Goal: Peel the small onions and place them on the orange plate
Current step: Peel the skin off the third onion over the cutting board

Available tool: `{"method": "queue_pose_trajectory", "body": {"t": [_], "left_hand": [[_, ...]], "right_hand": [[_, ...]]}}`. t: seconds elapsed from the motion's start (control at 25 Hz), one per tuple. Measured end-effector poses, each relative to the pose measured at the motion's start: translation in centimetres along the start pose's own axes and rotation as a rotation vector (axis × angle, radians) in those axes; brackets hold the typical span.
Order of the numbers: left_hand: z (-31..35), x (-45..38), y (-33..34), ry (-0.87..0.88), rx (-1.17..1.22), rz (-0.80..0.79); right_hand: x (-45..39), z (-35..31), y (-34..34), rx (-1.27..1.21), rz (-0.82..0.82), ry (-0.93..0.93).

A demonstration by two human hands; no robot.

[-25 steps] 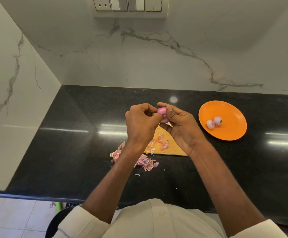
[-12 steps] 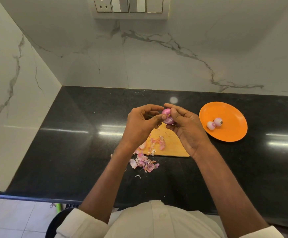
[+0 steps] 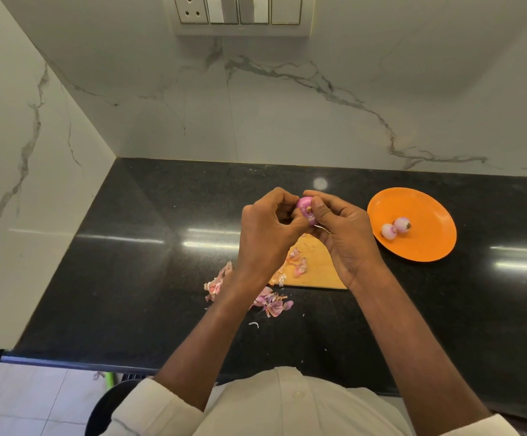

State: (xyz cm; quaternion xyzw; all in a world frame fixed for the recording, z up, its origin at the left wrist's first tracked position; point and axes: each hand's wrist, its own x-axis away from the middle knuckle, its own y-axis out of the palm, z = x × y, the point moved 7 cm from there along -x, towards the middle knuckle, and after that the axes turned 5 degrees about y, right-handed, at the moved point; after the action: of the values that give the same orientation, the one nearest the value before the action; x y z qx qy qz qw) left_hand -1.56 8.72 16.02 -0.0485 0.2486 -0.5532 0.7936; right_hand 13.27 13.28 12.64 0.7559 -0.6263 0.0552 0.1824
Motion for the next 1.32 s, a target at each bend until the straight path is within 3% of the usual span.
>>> {"method": "queue_pose_trajectory", "body": {"t": [0.24, 0.52, 0.76, 1.32], "left_hand": [[-0.2, 0.2, -0.2, -0.008, -0.021, 0.144], [-1.7, -0.2, -0.2, -0.098, 0.272, -0.056], [-2.6, 0.0, -0.8, -0.154, 0.448, 0.017], [-0.2, 0.2, 0.0, -0.077, 0.163, 0.159]], "right_hand": [[0.2, 0.1, 0.4, -0.089, -0.016, 0.007], [0.1, -0.2, 0.3, -0.184, -0.020, 0.023], [-0.1, -0.1, 0.3, -0.175, -0.049, 0.009], [0.6, -0.5, 0.6, -0.186, 0.003, -0.035]]}}
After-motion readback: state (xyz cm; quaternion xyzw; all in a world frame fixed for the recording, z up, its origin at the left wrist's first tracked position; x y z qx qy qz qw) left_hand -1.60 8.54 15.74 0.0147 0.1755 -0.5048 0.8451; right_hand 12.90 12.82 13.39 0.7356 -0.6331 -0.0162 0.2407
